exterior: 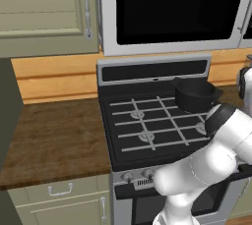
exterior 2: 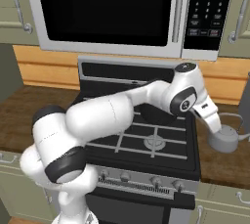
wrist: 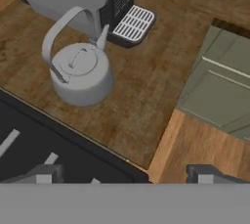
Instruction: Pick the kettle from the counter and place it on a stove burner. Then turn the burner on.
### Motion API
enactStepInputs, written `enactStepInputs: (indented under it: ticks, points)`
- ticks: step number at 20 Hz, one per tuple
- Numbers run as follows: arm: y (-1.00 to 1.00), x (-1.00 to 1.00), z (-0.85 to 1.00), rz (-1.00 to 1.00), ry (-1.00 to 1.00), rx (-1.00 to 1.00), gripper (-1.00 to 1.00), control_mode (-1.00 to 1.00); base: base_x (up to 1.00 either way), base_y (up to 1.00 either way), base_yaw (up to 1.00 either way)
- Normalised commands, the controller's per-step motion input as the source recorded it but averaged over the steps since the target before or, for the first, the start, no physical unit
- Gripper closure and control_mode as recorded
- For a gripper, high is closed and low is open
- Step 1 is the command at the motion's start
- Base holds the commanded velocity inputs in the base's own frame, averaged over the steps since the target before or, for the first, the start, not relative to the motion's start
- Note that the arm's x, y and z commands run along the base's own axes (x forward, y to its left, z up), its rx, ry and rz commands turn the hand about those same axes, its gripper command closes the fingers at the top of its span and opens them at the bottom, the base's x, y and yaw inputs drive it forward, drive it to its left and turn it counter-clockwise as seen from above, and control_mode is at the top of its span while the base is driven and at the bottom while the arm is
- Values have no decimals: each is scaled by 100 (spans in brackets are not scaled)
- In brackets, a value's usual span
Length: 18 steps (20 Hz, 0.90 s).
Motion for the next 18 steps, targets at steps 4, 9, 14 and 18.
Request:
enactStepInputs:
  ticks: [4,9,14,18]
  points:
    - [-14,34,-9,0,0,9,-100,-100,0,0,0]
    - [-3,36,-27,0,-1,2,-100,-100,0,0,0]
    - [-3,30,-31,0,0,0,-100,-100,0,0,0]
    - [-13,17,-26,0,0,0,-100,-100,0,0,0]
